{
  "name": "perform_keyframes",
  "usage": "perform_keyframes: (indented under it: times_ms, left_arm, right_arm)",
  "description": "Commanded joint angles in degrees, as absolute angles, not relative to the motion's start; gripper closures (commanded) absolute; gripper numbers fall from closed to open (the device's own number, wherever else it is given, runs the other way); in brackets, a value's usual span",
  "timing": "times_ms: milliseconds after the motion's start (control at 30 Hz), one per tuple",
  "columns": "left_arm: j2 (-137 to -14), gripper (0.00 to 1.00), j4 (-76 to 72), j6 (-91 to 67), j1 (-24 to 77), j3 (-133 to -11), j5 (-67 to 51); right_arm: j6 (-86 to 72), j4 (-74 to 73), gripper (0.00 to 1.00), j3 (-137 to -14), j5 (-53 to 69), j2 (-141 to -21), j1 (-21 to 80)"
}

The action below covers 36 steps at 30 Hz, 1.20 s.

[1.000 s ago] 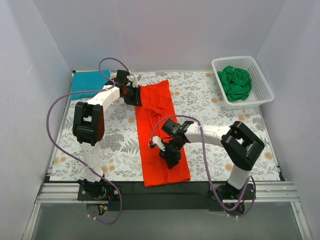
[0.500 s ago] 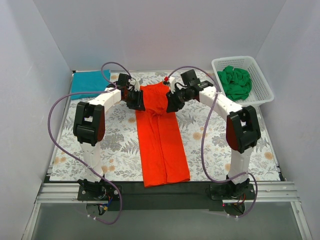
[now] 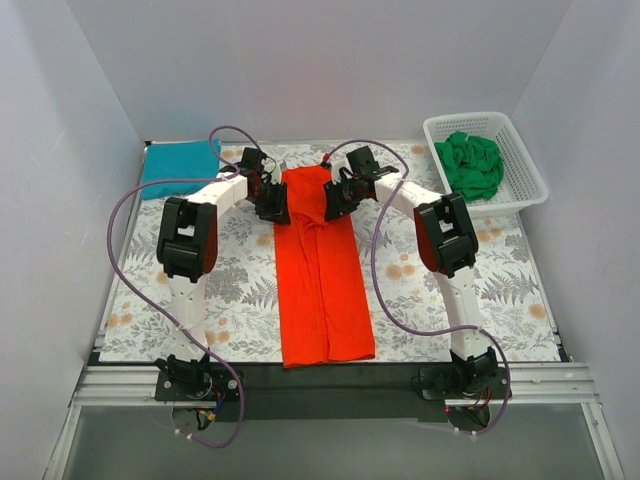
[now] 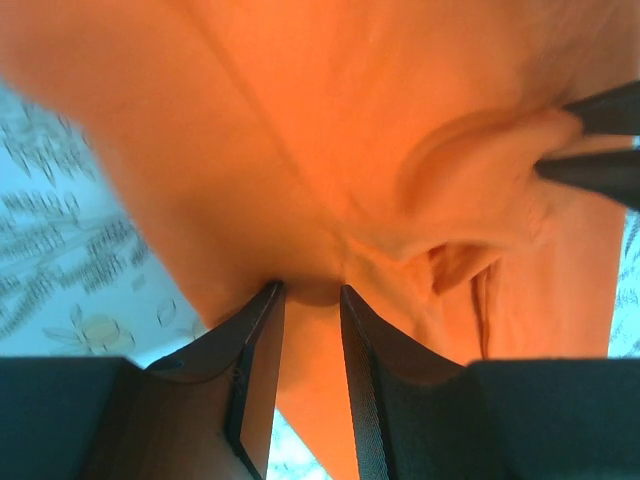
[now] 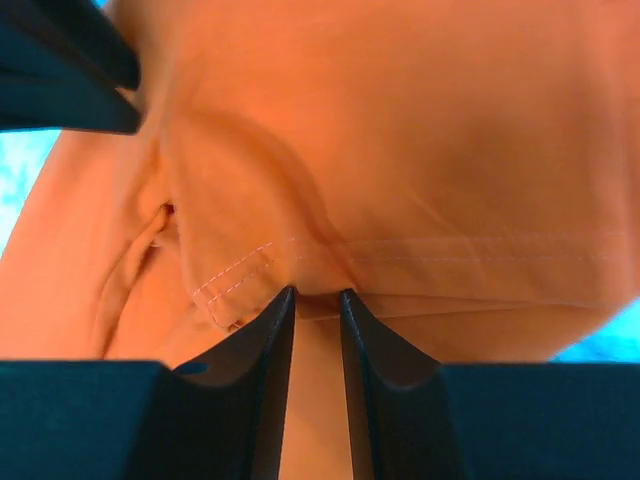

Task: Fold and stack the t-shirts
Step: Fold the tshirt

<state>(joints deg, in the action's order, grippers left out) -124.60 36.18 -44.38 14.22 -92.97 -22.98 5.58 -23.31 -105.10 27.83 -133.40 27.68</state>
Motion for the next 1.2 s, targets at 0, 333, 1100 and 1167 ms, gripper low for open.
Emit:
perform_keyframes:
  times_ms: [0,333,1100,1167]
  left_arm:
    - [-128.2,0.72,37.0,-43.0,13.9,-97.4,-19.1]
    - [-137.3,0.71,36.7,-42.4,12.7,-109.2,-20.4]
    - [-123.8,0.1,31.2,-38.2,9.1,-111.8,-25.4]
    - [-117.5,0.09,26.6,-37.5,8.7,-104.2,-27.4]
  right_arm:
    - [1.2,-17.4,0.68,-104.9,24.7,-133.8,24.5]
    - [1.0,-15.6,0.66,-111.6,24.3,-140.9,20.3]
    - [6.2,-16.0,0.28,-115.1,30.7,-126.1,18.9]
    - [9.3,-17.2,0.15,-113.6,30.4,-121.0,19.0]
